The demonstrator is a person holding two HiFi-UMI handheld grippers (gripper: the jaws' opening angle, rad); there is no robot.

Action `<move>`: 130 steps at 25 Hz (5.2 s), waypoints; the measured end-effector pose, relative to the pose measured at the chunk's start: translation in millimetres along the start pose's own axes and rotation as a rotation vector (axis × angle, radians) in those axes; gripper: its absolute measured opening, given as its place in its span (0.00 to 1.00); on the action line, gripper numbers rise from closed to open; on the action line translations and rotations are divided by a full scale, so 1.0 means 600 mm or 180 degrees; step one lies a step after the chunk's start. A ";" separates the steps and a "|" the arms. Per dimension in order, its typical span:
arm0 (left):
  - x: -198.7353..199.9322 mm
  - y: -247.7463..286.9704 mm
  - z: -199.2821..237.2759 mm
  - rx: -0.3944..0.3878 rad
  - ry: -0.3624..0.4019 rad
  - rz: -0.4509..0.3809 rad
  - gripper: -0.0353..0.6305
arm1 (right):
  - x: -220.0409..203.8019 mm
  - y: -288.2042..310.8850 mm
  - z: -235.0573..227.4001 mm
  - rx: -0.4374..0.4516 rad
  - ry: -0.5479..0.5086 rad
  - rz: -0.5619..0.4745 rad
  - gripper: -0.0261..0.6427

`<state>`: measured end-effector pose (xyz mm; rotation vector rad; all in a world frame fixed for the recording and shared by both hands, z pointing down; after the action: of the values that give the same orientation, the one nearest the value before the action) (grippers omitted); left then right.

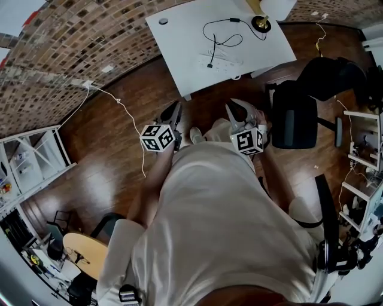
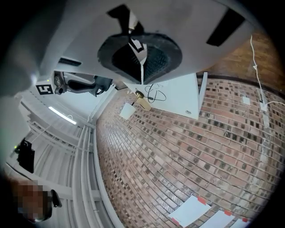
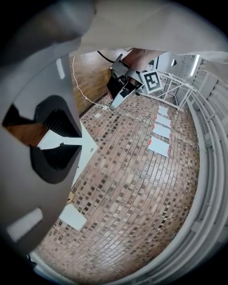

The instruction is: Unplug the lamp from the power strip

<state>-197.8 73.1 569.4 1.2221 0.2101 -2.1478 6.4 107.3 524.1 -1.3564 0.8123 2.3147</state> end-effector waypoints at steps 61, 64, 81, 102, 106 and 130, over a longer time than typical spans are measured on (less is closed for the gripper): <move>-0.083 0.210 -0.087 0.0699 -0.0297 0.0305 0.06 | -0.186 0.123 -0.232 0.1325 0.1028 -0.0126 0.13; -0.055 0.227 -0.064 0.0561 -0.0223 0.0349 0.06 | -0.176 0.149 -0.231 0.1243 0.1011 -0.0062 0.13; 0.054 0.280 0.102 -0.0190 -0.0199 0.0596 0.06 | -0.161 0.278 -0.180 0.0992 0.0574 0.0899 0.14; -0.118 0.421 0.153 -0.0581 0.0479 0.1614 0.06 | -0.308 0.357 -0.105 0.1609 0.0540 0.1411 0.18; -0.185 0.454 0.175 -0.0472 0.0680 0.1845 0.06 | -0.342 0.380 -0.074 0.1861 0.0272 0.1462 0.19; -0.269 0.494 0.196 -0.0371 0.1885 0.2306 0.06 | -0.407 0.429 -0.029 0.2459 -0.0103 0.1640 0.15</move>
<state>-44.7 -134.0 817.1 1.5405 0.1109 -1.1201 -3.1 -104.5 808.9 -0.8133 1.9589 1.9479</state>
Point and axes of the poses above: the fingertips, and each gripper's own axes: y forward along the fingers, z to its left, x out of its top, the point moved 3 cm from there along -y, backward along the fingers, and after that the axes turned 14 degrees about -z, right-handed, at the moved point
